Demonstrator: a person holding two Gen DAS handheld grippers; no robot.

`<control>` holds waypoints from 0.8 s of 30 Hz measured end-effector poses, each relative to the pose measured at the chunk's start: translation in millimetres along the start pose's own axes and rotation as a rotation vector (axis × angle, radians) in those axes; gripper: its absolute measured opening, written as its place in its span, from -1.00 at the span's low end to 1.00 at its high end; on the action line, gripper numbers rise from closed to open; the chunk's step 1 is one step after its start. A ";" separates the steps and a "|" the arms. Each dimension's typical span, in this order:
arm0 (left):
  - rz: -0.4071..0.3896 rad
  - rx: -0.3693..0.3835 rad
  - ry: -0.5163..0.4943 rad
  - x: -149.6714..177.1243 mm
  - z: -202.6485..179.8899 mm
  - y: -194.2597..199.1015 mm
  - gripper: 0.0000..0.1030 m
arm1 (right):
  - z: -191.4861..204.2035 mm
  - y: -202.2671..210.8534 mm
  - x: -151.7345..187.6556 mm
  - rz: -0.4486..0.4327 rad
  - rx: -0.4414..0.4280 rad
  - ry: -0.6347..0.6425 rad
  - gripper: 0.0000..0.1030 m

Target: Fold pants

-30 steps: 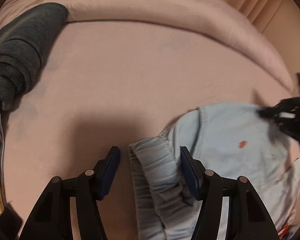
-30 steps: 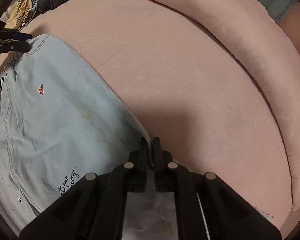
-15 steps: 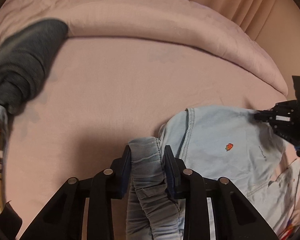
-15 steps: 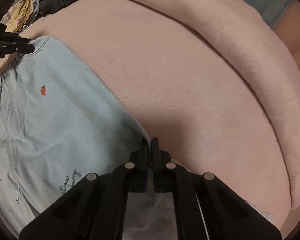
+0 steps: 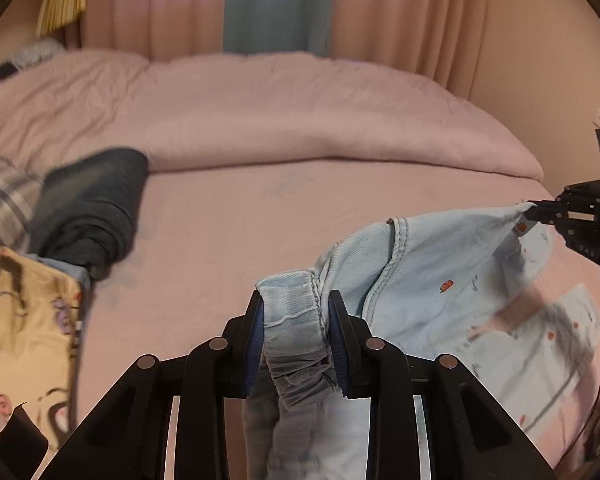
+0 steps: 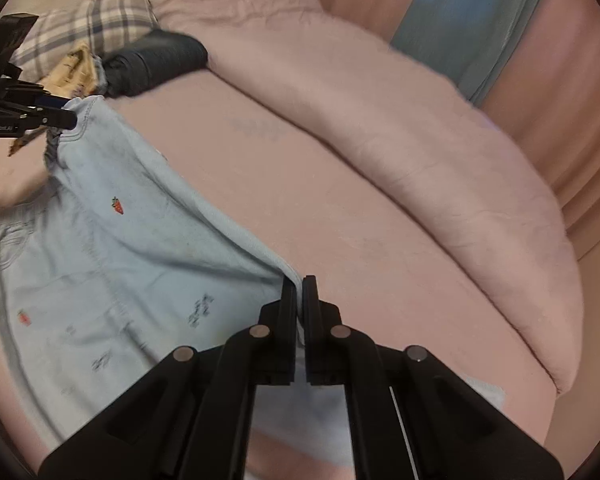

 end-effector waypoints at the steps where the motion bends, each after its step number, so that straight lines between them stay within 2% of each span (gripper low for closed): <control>1: -0.015 -0.005 -0.016 4.7 -1.8 9.5 -0.43 | 5.3 13.6 2.6 -0.014 0.010 0.008 -0.95; 5: -0.079 -0.028 -0.083 37.3 -14.1 45.5 -0.43 | 32.3 59.5 18.5 -0.049 0.057 0.038 -0.95; 11: -0.135 -0.020 -0.118 89.4 -0.5 56.8 -0.42 | 87.0 96.9 46.2 -0.051 0.112 0.155 -0.94; 14: -0.100 -0.054 -0.088 117.8 21.8 33.6 -0.40 | 122.0 89.2 63.8 -0.021 0.088 0.228 -0.94; 18: -0.031 -0.094 -0.053 139.7 40.3 9.7 -0.40 | 179.0 60.6 82.4 0.043 0.067 0.362 -0.94; 24: -0.066 -0.072 -0.049 142.9 44.5 18.4 -0.39 | 228.5 34.8 96.7 0.101 0.073 0.550 -0.93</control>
Point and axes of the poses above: each gripper's, at about its wrist camera, not at the fingertips, and y roughly against the way its jaws point, z to its left, x to its underside, the point moved 1 cm from there along -y, roughly the way its jaws point, and after that the axes turned 15 degrees about y, right-handed, at the moved point
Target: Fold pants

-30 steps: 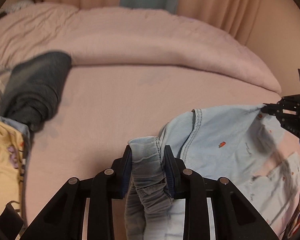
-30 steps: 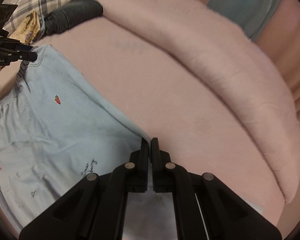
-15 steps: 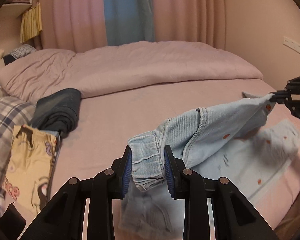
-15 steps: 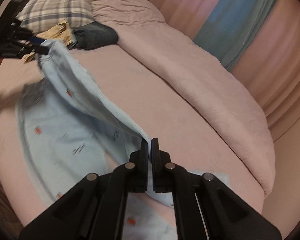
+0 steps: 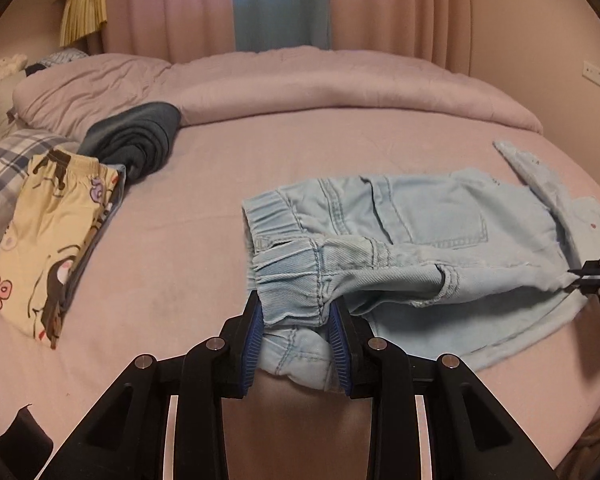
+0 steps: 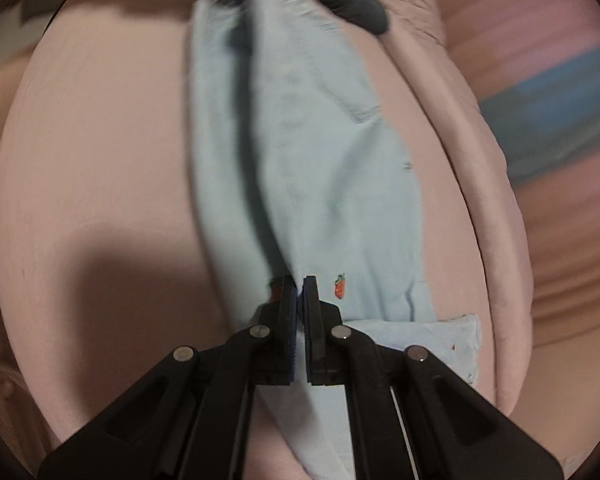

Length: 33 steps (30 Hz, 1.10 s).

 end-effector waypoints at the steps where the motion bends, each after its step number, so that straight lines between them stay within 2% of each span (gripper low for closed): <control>1: 0.005 -0.002 -0.004 1.1 0.7 -0.3 -0.39 | -0.3 -1.1 -1.8 0.005 0.012 0.021 -0.93; 4: 0.005 0.005 0.006 5.7 3.6 3.0 -0.39 | -3.2 -0.5 -4.3 0.011 0.025 0.033 -0.93; 7: -0.001 0.027 0.030 14.1 8.2 9.3 -0.39 | 13.5 8.1 -6.9 -0.001 0.012 0.044 -0.92; 10: 0.052 -0.020 -0.016 24.6 7.1 1.1 -0.38 | 20.3 5.1 -6.2 0.005 0.013 0.051 -0.92; 12: 0.054 -0.043 -0.036 27.9 6.2 2.8 -0.33 | 22.6 6.0 -5.7 0.005 0.012 0.030 -0.89; 13: 0.059 -0.057 -0.034 28.0 7.0 5.0 -0.29 | 26.2 7.8 -7.2 0.004 0.025 0.042 -0.87; 14: 0.072 -0.083 -0.022 26.3 9.4 10.1 -0.04 | 29.5 9.8 -6.1 0.001 0.038 0.061 -0.87; 15: 0.074 -0.100 -0.008 26.1 11.8 14.8 0.30 | 30.0 12.5 -5.1 -0.006 0.049 0.078 -0.85; 16: 0.068 -0.112 0.005 25.3 14.6 21.7 0.40 | 31.8 17.1 -2.4 -0.013 0.045 0.071 -0.81; 18: 0.018 -0.115 0.040 22.9 20.3 47.9 0.43 | 21.1 30.9 4.6 -0.044 -0.011 -0.017 -0.71; 20: -0.010 -0.103 0.057 19.0 19.0 64.9 0.43 | -7.9 49.1 20.4 -0.113 -0.127 -0.205 -0.48; 22: -0.035 -0.058 0.034 10.4 3.0 76.8 0.43 | -36.3 59.6 42.4 -0.165 -0.187 -0.365 -0.36; 25: 0.001 0.006 -0.022 -2.5 -34.3 65.1 0.43 | -85.7 57.7 89.3 -0.173 -0.239 -0.623 -0.32; 28: 0.079 0.157 -0.057 -10.6 -92.3 36.0 0.43 | -126.9 41.6 137.5 -0.085 -0.217 -0.834 -0.29; 30: 0.152 0.287 -0.059 -13.4 -140.2 12.2 0.43 | -149.5 27.8 165.3 -0.030 -0.213 -0.945 -0.28; 31: 0.185 0.338 -0.059 -14.1 -158.7 3.0 0.43 | -161.9 17.7 179.2 -0.006 -0.232 -1.002 -0.22; 33: 0.267 0.448 -0.062 -14.3 -206.5 -21.7 0.43 | -184.0 -5.1 205.7 0.029 -0.297 -1.116 -0.24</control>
Point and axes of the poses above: each gripper's, at about its wrist camera, not at the fingertips, and y roughly against the way its jaws point, z to its left, x to its underside, the point moved 1 cm from there along -y, roughly the way its jaws point, and after that the axes turned 15 degrees about y, right-handed, at the moved point
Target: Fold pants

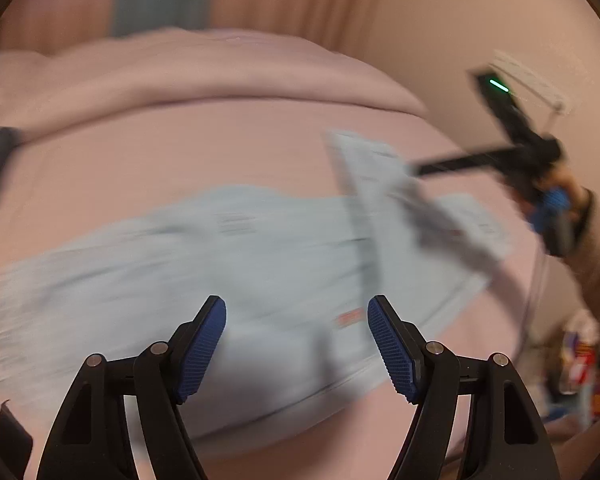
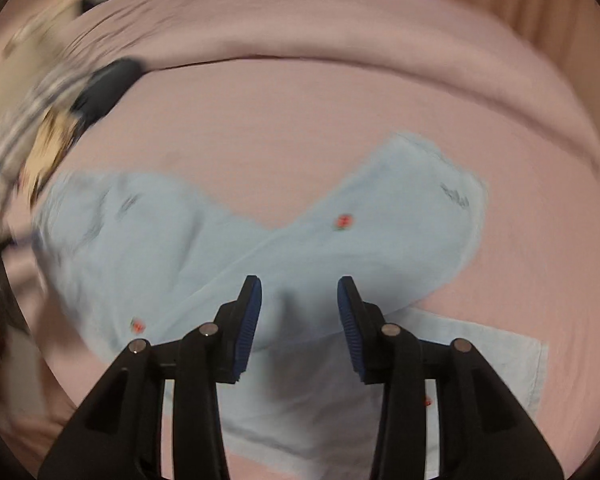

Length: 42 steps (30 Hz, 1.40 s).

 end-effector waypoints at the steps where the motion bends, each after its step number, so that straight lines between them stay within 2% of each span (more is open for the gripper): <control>1: 0.026 0.027 -0.002 -3.2 -11.8 -16.1 0.43 | -14.2 -5.7 -4.5 0.017 -0.017 -0.043 -0.24; 4: 0.091 0.062 -0.006 -8.3 -32.9 -55.3 0.43 | -46.0 -16.7 -13.9 0.043 -0.009 -0.119 -0.20; 7: 0.161 0.028 0.003 -7.0 -38.2 -91.3 0.42 | -72.9 -28.0 -31.2 0.053 -0.015 -0.196 -0.19; 9: 0.188 -0.002 0.006 -2.7 -36.0 -103.8 0.24 | -84.0 -38.3 -41.4 0.069 -0.029 -0.232 -0.18; 11: 0.184 0.000 0.000 0.6 -35.5 -103.0 0.07 | -89.1 -50.4 -53.4 0.088 -0.036 -0.252 -0.18; 12: 0.189 0.010 0.000 1.5 -35.2 -101.8 -0.18 | -87.5 -60.2 -61.1 0.105 -0.048 -0.251 -0.18; 14: 0.212 0.043 0.013 3.7 -33.4 -99.5 -0.41 | -84.2 -74.6 -72.6 0.136 -0.055 -0.240 -0.19; 17: 0.217 0.038 -0.020 11.8 -36.7 -99.0 -0.50 | -79.5 -101.6 -93.4 0.179 -0.023 -0.240 -0.20; 20: 0.226 0.053 -0.022 14.3 -38.0 -98.3 -0.75 | -74.6 -128.8 -101.3 0.266 0.058 -0.240 -0.20; 21: 0.225 0.055 -0.023 15.3 -37.5 -97.6 -0.85 | -72.5 -132.0 -100.8 0.273 0.071 -0.237 -0.30; 22: 0.226 0.057 -0.023 14.5 -38.2 -98.1 -0.88 | -70.0 -131.4 -100.9 0.267 0.098 -0.223 -0.66; 23: 0.229 0.068 -0.018 15.5 -37.7 -97.6 -0.91 | -68.2 -128.3 -100.1 0.251 0.102 -0.215 -0.85; 24: 0.229 0.070 -0.014 14.6 -38.2 -98.9 -0.93 | -69.6 -121.9 -97.0 0.226 0.085 -0.242 -0.92; 26: 0.220 0.071 -0.019 14.3 -40.4 -98.9 -0.95 | -73.2 -103.7 -89.8 0.171 0.069 -0.284 -0.94; 31: 0.176 0.060 -0.037 13.0 -48.6 -91.2 -0.96 | -87.2 -17.7 -56.5 -0.048 0.007 -0.402 -0.95; 36: 0.106 0.070 -0.122 15.1 -65.2 -66.1 -0.96 | -87.8 82.8 13.2 -0.266 -0.016 -0.525 -0.94; 40: 0.110 0.045 -0.224 30.2 -79.5 -59.2 -0.96 | -80.5 123.3 81.6 -0.340 -0.015 -0.611 -0.93; 42: 0.128 0.009 -0.286 35.9 -83.4 -64.8 -0.96 | -78.1 124.4 120.7 -0.348 -0.025 -0.673 -0.92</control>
Point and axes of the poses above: each gripper's, at about its wrist camera, not at the fingertips, and y roughly against the way its jaws point, z to its left, x to its underside, the point moved 1 cm from there along -y, roughly the way its jaws point, and after that the axes turned 15 degrees about y, right-handed, at the moved point
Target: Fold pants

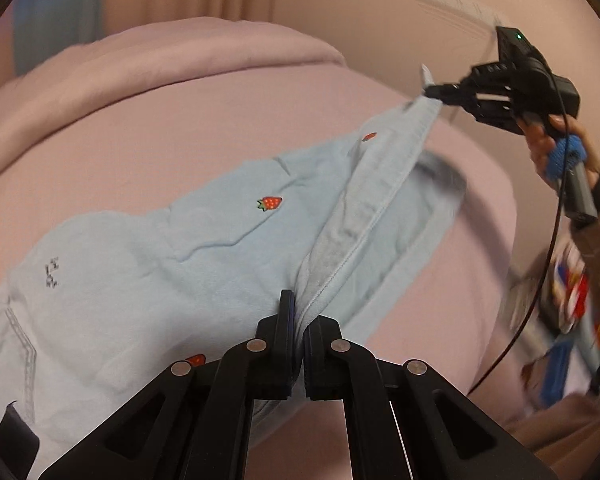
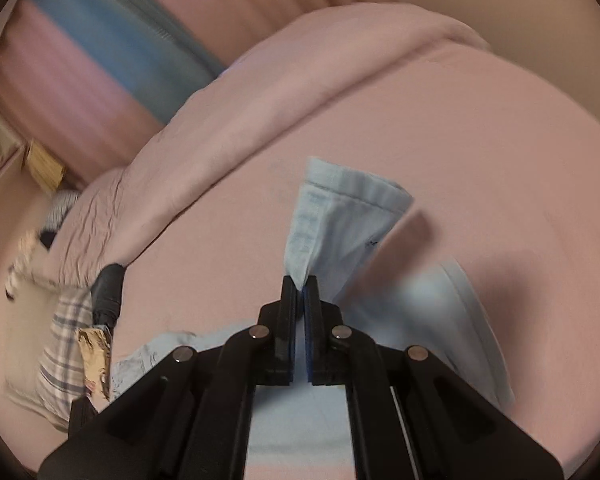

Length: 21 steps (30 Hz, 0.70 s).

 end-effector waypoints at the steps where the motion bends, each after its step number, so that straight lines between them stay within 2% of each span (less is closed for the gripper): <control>1: 0.014 -0.022 -0.027 1.5 -2.2 -2.8 -0.96 | -11.3 -2.1 13.3 -0.006 -0.012 -0.037 -0.92; 3: 0.049 -0.067 -0.085 11.7 -6.9 -14.7 -0.96 | -28.9 -15.3 51.1 0.042 -0.007 -0.115 -0.90; 6: 0.087 -0.099 -0.107 20.2 -6.5 -24.2 -0.96 | -62.5 -25.0 105.1 0.090 -0.022 -0.245 -0.84; 8: 0.092 -0.102 -0.099 18.8 -4.3 -24.4 -0.96 | -66.3 -25.2 126.6 0.057 -0.058 -0.318 -0.85; 11: 0.096 -0.097 -0.073 14.3 -1.1 -21.4 -0.96 | -69.9 -15.7 132.3 -0.019 -0.098 -0.371 -0.63; 13: 0.094 -0.097 -0.066 15.7 0.2 -20.3 -0.96 | -71.2 -8.3 127.2 -0.056 -0.090 -0.372 -0.27; 15: 0.093 -0.104 -0.063 16.2 -1.6 -21.2 -0.96 | -78.8 0.7 120.1 -0.090 -0.068 -0.383 -0.19; 18: 0.099 -0.112 -0.061 15.5 -5.2 -26.6 -0.96 | -89.2 2.0 112.4 -0.092 -0.023 -0.410 -0.21; 21: 0.098 -0.112 -0.064 15.2 -4.3 -26.3 -0.96 | -86.5 -4.8 108.5 -0.039 0.041 -0.374 -0.88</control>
Point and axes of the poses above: each gripper's, at about its wrist camera, not at the fingertips, and y roughly against the way its jaws point, z to its left, x to its underside, the point moved 1 cm from there along -y, roughly the way its jaws point, and after that the axes turned 15 degrees about y, right-handed, at the moved point
